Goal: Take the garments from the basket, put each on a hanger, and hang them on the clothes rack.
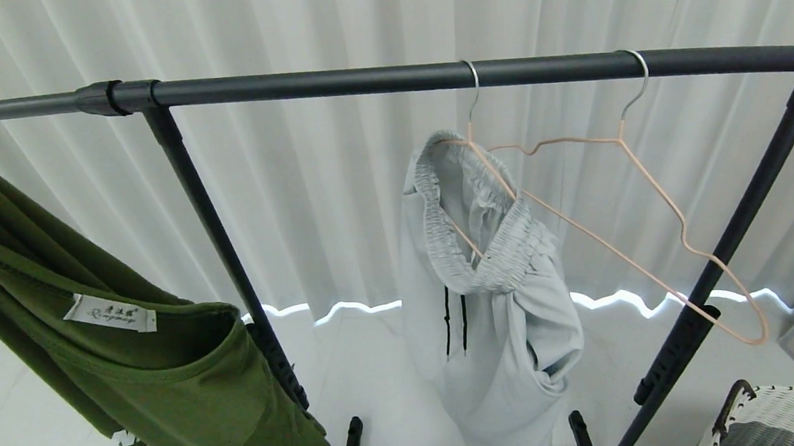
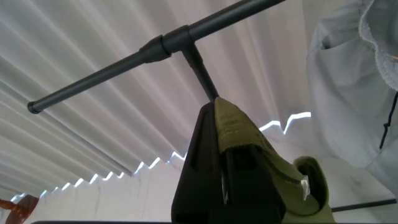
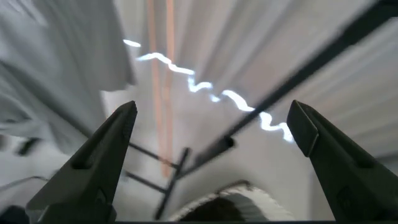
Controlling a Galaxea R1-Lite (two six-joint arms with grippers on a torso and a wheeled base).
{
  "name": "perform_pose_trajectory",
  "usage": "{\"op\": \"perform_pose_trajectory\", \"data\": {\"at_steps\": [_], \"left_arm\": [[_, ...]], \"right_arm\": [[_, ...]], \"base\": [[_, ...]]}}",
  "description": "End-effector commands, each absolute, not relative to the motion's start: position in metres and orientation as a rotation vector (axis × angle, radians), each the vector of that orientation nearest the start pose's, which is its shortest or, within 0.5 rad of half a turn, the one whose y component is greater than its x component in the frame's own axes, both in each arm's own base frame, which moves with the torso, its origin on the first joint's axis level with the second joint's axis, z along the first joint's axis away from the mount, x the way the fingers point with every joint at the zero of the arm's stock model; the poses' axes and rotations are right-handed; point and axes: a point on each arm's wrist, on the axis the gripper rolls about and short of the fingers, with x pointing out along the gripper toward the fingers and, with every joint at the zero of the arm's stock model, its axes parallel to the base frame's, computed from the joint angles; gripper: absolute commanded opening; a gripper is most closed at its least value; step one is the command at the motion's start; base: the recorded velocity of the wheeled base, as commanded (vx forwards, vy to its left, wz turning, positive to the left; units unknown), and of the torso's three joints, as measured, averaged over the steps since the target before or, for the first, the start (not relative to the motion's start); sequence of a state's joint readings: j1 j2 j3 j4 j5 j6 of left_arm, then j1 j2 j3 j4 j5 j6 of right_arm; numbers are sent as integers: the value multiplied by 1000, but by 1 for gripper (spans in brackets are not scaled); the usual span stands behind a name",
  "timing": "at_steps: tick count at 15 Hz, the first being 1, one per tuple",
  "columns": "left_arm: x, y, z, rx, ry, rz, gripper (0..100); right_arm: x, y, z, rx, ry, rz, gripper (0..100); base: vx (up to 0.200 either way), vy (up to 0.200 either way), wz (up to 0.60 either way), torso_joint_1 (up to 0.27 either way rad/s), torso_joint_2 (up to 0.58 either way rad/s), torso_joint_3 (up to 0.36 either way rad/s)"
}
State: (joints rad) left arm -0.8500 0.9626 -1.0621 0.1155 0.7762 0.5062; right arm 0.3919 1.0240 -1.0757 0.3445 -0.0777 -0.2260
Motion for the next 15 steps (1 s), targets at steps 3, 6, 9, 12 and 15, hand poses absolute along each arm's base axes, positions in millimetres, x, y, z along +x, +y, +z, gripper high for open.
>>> {"op": "perform_pose_trajectory", "data": {"at_steps": [3, 6, 9, 12, 15], "left_arm": [[70, -56, 330, 548, 0, -81, 0], [69, -55, 330, 547, -6, -95, 0], [70, -57, 328, 556, 0, -106, 0], [71, -59, 324, 567, 2, -144, 0], [72, -60, 321, 576, 9, -154, 0]], "right_arm": [[158, 62, 293, -239, 342, 421, 100], [184, 74, 276, -241, 420, 484, 100], [206, 82, 263, -243, 481, 487, 100], [226, 90, 256, -200, 463, 476, 100], [234, 90, 250, -197, 483, 465, 100]], "base": [[0, 0, 0, 0, 0, 0], [0, 0, 0, 0, 0, 0], [0, 0, 0, 0, 0, 0], [0, 0, 0, 0, 0, 0], [0, 0, 0, 0, 0, 0]]}}
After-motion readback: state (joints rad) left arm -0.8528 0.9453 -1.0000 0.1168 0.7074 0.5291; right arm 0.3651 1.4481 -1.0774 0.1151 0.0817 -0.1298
